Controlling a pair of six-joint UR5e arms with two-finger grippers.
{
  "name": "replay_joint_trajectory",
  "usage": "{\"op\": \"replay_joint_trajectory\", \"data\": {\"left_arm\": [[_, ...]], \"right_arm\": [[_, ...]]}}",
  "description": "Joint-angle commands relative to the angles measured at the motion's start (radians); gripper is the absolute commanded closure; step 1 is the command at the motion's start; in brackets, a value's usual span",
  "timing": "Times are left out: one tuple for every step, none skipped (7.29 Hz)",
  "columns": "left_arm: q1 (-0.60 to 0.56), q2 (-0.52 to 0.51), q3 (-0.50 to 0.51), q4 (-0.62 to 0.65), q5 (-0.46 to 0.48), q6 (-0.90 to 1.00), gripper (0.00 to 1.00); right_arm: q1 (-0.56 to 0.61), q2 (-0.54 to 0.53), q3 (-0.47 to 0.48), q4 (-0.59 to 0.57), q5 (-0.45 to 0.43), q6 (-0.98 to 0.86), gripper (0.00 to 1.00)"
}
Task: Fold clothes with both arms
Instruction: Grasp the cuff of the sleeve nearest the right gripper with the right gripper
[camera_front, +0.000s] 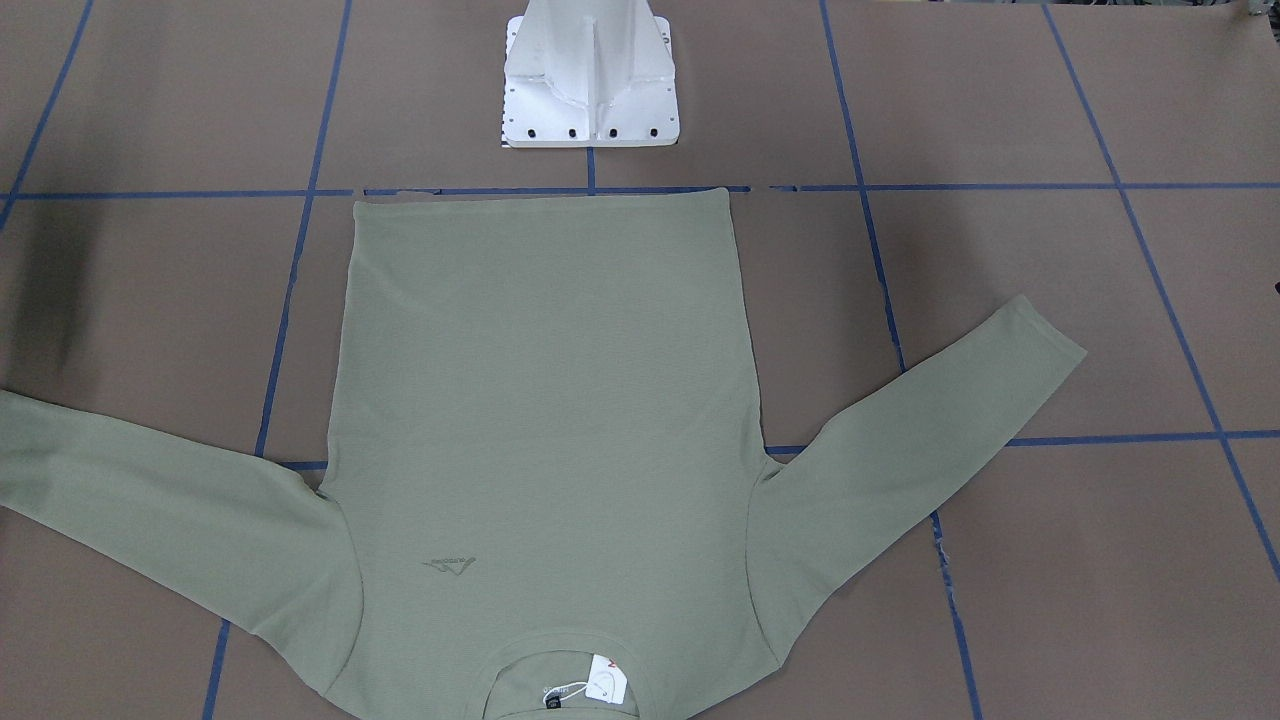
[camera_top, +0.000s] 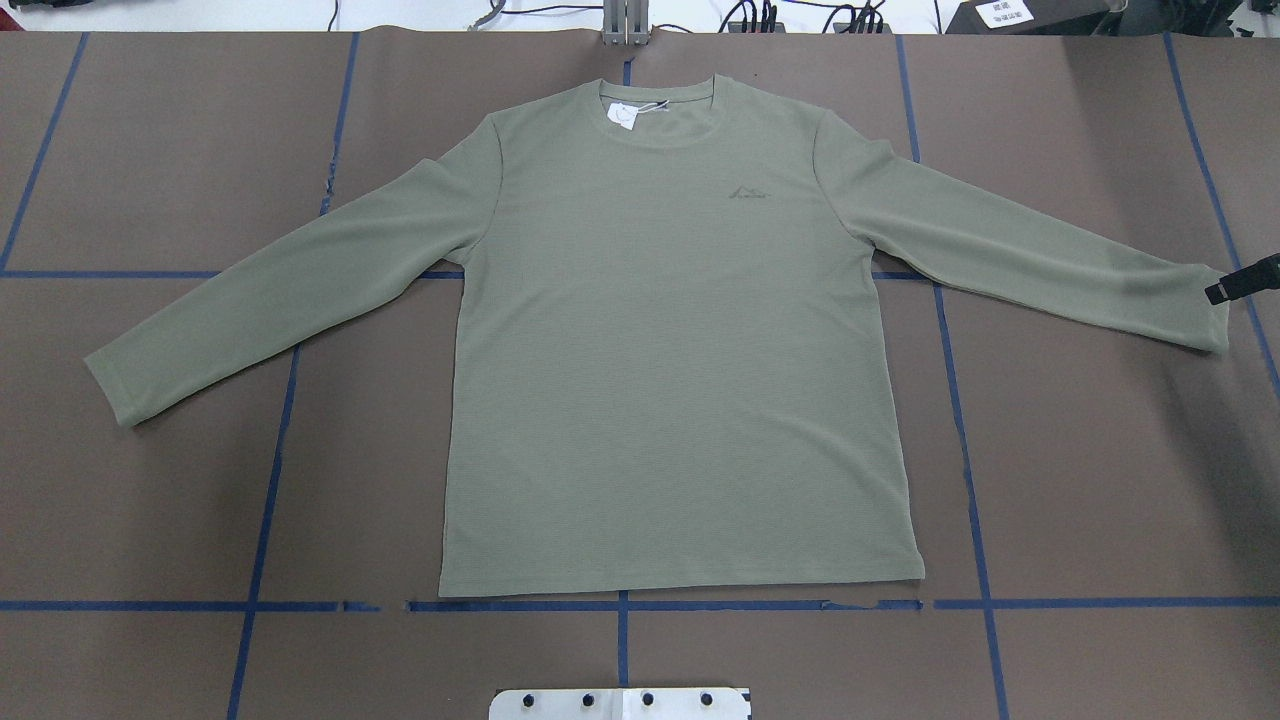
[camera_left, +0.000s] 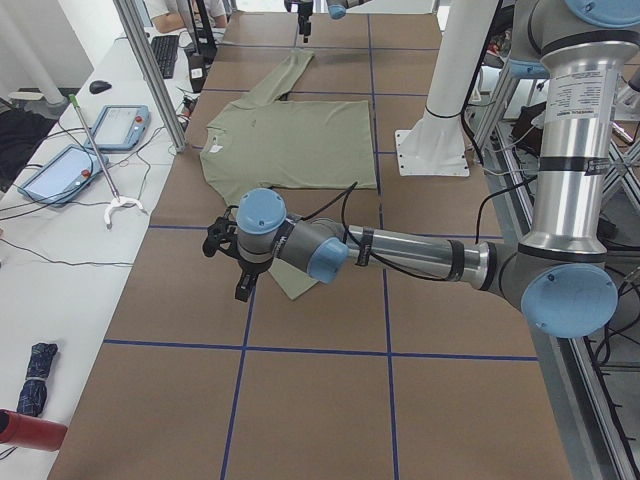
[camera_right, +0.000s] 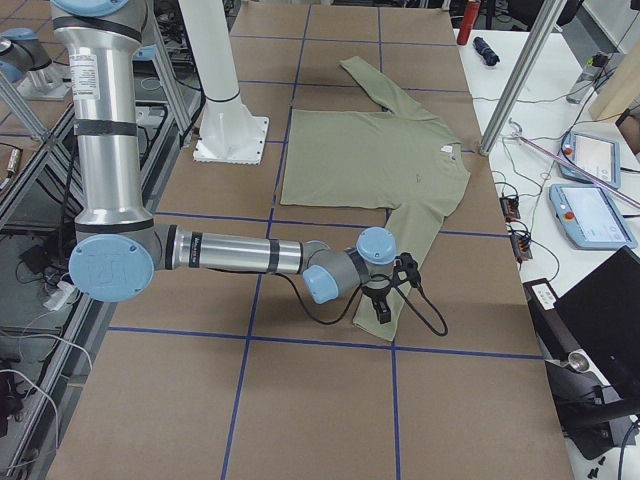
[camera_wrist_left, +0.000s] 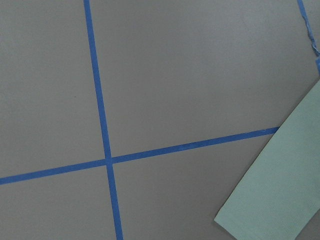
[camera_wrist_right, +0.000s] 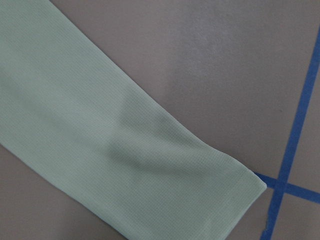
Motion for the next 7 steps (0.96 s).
{"op": "replay_joint_trajectory", "data": {"left_arm": [[0.001, 0.0, 0.006, -0.01, 0.0, -0.002, 0.0], [0.001, 0.0, 0.006, -0.013, -0.002, -0.002, 0.0], [-0.001, 0.0, 0.001, -0.011, -0.002, -0.002, 0.0], [-0.001, 0.0, -0.002, -0.011, -0.002, 0.0, 0.0], [-0.001, 0.002, -0.005, -0.013, -0.003, 0.0, 0.0], [-0.001, 0.0, -0.005, -0.013, -0.002, 0.001, 0.0], [-0.001, -0.001, -0.006, -0.013, -0.002, 0.001, 0.0]], "right_arm": [[0.0, 0.034, -0.081, 0.032, -0.02, 0.006, 0.0], [0.0, 0.051, -0.112, 0.032, -0.018, 0.006, 0.0], [0.0, 0.056, -0.135, 0.033, -0.018, 0.008, 0.0], [0.0, 0.064, -0.15, 0.032, -0.018, 0.008, 0.0], [-0.002, 0.068, -0.178, 0.032, -0.015, 0.009, 0.0], [-0.003, 0.076, -0.192, 0.03, -0.015, 0.009, 0.0], [-0.005, 0.082, -0.216, 0.03, -0.014, 0.009, 0.0]]}}
